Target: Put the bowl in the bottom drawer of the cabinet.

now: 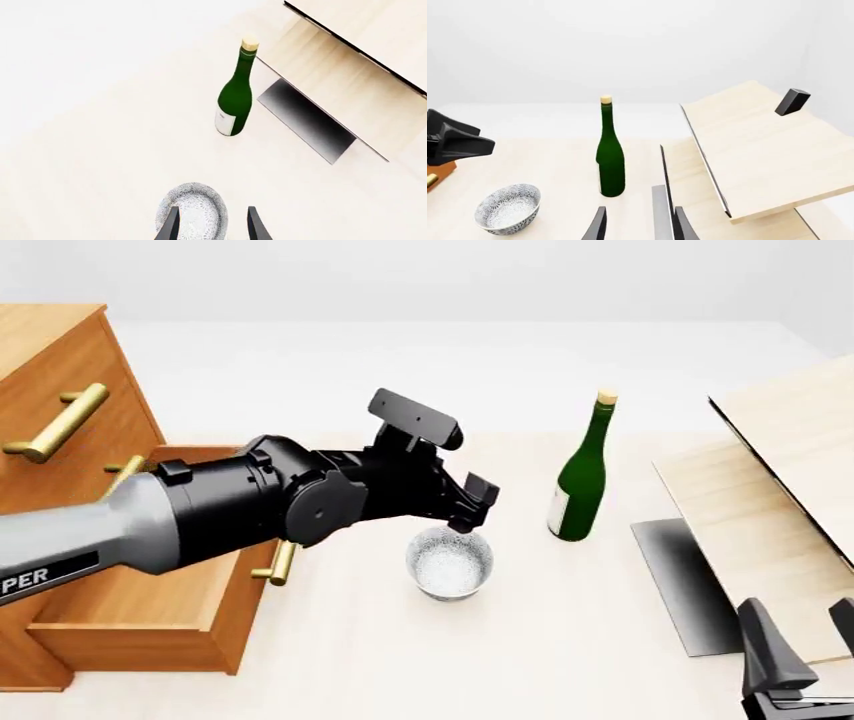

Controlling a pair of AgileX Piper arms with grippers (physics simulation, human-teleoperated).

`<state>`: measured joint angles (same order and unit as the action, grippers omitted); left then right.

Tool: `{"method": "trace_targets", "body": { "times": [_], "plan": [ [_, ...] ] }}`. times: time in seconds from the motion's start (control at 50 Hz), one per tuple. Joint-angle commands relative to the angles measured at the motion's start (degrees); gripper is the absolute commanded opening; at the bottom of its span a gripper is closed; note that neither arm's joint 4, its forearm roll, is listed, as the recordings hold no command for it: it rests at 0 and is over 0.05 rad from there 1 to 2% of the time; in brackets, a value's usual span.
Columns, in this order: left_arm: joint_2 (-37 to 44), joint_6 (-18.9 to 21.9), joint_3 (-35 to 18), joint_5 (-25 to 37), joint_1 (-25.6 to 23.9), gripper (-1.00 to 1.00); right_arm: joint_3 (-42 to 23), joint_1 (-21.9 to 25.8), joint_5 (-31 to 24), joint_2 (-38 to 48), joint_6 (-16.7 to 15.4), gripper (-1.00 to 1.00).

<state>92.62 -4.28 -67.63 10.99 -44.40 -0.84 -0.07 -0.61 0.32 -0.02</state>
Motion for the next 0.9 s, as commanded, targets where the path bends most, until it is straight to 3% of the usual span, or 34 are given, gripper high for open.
{"method": "trace_targets", "body": {
  "times": [0.02, 0.4, 0.6, 0.9],
  "plan": [
    [1.95, -0.95, 0.22, -0.74, -0.20, 1.00, 0.00, 0.01, 0.00, 0.00, 0.01, 1.00],
    [5.65, -2.78, 0.86, -2.89, -0.61, 1.00, 0.00, 0.01, 0.00, -0.01, -0.01, 1.00],
    [7.01, -2.50, -1.45, -0.52, -0.81, 1.00, 0.00, 0.00, 0.00, 0.00, 0.01, 1.00],
    [10.33, -3.05, -2.38, -1.68, -0.69, 1.00, 0.00, 0.00, 0.00, 0.00, 0.01, 1.00]
  ]
}}
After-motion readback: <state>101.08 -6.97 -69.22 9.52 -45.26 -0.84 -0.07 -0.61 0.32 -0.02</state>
